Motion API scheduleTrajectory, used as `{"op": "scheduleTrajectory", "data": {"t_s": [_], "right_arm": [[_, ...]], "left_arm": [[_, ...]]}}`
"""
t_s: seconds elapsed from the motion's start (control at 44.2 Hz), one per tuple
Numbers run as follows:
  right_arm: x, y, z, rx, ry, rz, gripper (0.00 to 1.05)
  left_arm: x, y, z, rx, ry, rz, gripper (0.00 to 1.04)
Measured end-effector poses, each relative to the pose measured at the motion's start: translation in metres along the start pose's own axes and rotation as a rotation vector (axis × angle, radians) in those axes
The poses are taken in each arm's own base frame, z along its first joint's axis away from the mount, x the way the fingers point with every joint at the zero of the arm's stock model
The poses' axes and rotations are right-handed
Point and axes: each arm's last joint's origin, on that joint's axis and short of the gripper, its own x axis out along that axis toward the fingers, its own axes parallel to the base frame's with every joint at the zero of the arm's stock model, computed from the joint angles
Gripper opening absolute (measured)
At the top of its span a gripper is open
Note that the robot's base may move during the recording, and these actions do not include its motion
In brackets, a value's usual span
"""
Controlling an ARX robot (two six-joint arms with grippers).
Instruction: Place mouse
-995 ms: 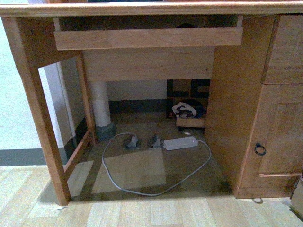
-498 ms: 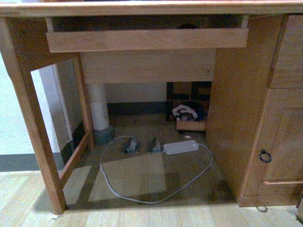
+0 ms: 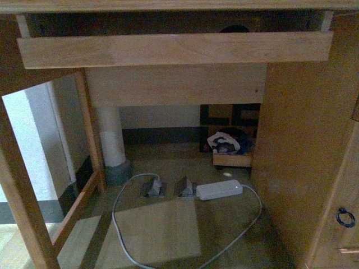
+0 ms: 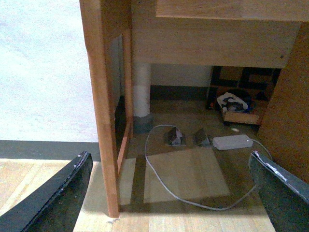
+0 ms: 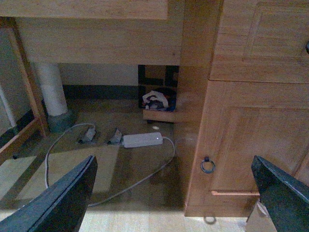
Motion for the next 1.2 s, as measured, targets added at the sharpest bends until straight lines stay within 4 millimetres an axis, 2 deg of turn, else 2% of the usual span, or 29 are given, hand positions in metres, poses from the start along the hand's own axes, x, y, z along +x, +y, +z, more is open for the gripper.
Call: {"op": "scheduleTrajectory", "data": {"t_s": [1.199], "right_arm": [[0.0000,0.0000,-0.0003,0.000,0.003,-0.001,0.98]], "left_arm": [[0.0000,0.0000,-0.0001,0.003,0.000,-0.001,0.98]]}}
